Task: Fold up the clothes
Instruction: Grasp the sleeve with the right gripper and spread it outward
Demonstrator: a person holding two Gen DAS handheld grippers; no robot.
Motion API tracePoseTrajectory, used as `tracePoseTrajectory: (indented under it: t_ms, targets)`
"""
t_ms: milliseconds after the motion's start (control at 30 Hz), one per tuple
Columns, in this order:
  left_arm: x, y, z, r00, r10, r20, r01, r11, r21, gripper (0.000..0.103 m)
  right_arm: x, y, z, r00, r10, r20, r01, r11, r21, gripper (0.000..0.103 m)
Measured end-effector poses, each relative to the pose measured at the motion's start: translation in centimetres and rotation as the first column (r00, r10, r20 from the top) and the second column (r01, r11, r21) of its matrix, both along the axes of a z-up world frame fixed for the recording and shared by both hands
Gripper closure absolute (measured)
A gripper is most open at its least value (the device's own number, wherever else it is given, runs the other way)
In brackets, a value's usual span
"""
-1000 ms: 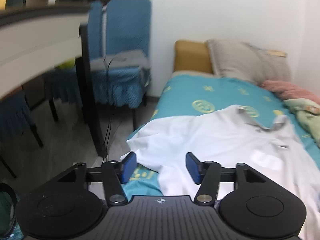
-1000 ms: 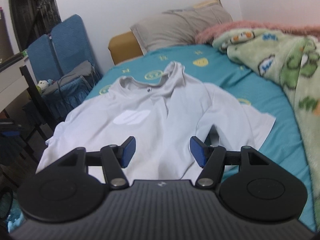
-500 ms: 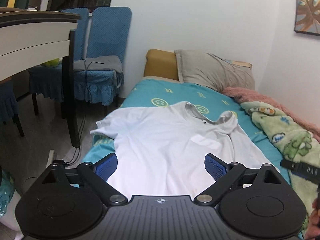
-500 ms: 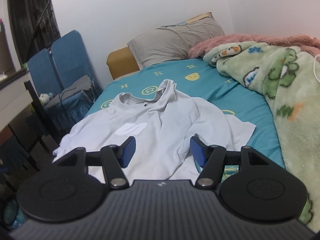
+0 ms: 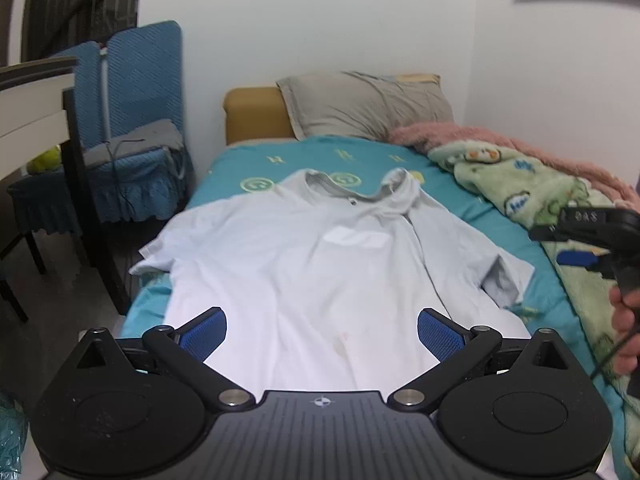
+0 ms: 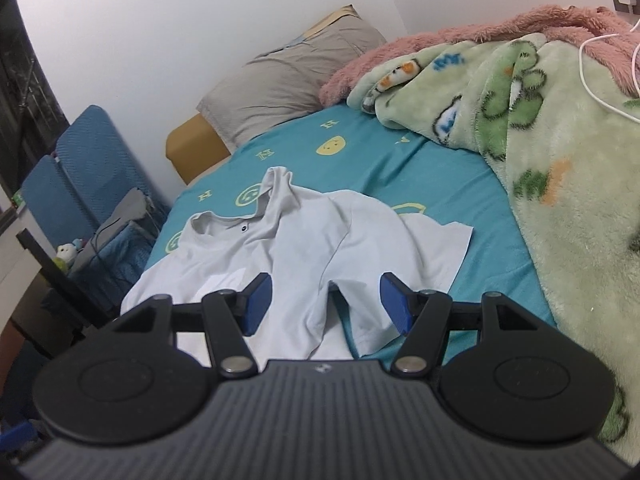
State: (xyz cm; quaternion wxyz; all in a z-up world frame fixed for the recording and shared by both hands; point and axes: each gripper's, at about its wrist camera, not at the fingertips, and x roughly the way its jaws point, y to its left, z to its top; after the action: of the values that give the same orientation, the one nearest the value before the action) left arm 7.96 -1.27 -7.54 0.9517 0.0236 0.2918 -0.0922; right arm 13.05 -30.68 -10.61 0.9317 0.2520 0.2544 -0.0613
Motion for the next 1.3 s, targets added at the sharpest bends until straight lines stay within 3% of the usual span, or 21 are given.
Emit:
tracePoseTrajectory:
  t_ms: [333,367,433,533,633,733,867,1000,1033,1067,1133,1300]
  targets:
    - [0.9,-0.1,-1.0,0.999,-0.004,-0.044,0.004,1.0,-0.01,0.0,1.9,-1.1,-1.1,1.0,0.009,-0.03,-0.008,1.0,0.03,0.038]
    - [1.0,0.0,-1.0,0.999,-0.001,-0.048,0.001,1.0,-0.01,0.0,2.1,-1.7,-1.2,1.0,-0.004,-0.03,0.006,0.999,0.038,0.025]
    - [1.1,0.1,-1.1,0.998,0.007,-0.054,-0.008,1.0,-0.01,0.0,2.7,-2.8,-1.5,0.999,-0.031,-0.03,0.033,0.998,0.054,0.018]
    - [1.3,0.5,-1.2,0.998,0.017,-0.057,-0.018,1.0,-0.016,0.0,3.5,-5.8,-2.2,0.995,-0.092,-0.038,0.096,0.986,0.137,0.018]
    - [1.6,0.7,-1.3,0.998,0.023,-0.065,-0.025,0.999,-0.031,0.0,4.3,-9.5,-3.8,0.984,-0.162,-0.068,0.174,0.95,0.261,0.018]
    - [2.2,0.8,-1.4,0.997,0.029,-0.07,-0.033,0.999,-0.043,0.0,5.4,-12.1,-5.8,0.975,-0.191,-0.112,0.217,0.929,0.299,0.017]
    - [3.2,0.7,-2.0,0.995,0.031,-0.094,-0.038,0.997,-0.064,0.0,7.4,-13.2,-8.3,0.975,-0.164,-0.152,0.205,0.926,0.317,0.034]
    - [4.2,0.7,-2.7,0.992,0.039,-0.118,-0.048,0.996,-0.071,0.0,10.3,-11.5,-9.9,0.973,-0.11,-0.205,0.144,0.976,0.163,0.046]
    - [4.5,0.7,-2.8,0.992,0.042,-0.122,-0.051,0.996,-0.073,0.0,11.0,-10.9,-10.1,0.973,-0.097,-0.207,0.124,0.985,0.121,0.057]
    - [4.7,0.7,-2.9,0.991,0.045,-0.126,-0.055,0.996,-0.075,0.0,11.6,-10.4,-10.2,0.974,-0.086,-0.207,0.107,0.99,0.091,0.077]
    - [5.1,0.8,-3.0,0.99,0.05,-0.131,-0.061,0.995,-0.082,0.0,12.7,-9.9,-10.3,0.974,-0.069,-0.216,0.086,0.994,0.07,0.093]
    - [5.9,0.7,-2.6,0.991,0.066,-0.115,-0.078,0.991,-0.105,0.0,14.9,-10.6,-7.3,0.986,-0.104,-0.132,0.093,0.992,-0.088,0.096]
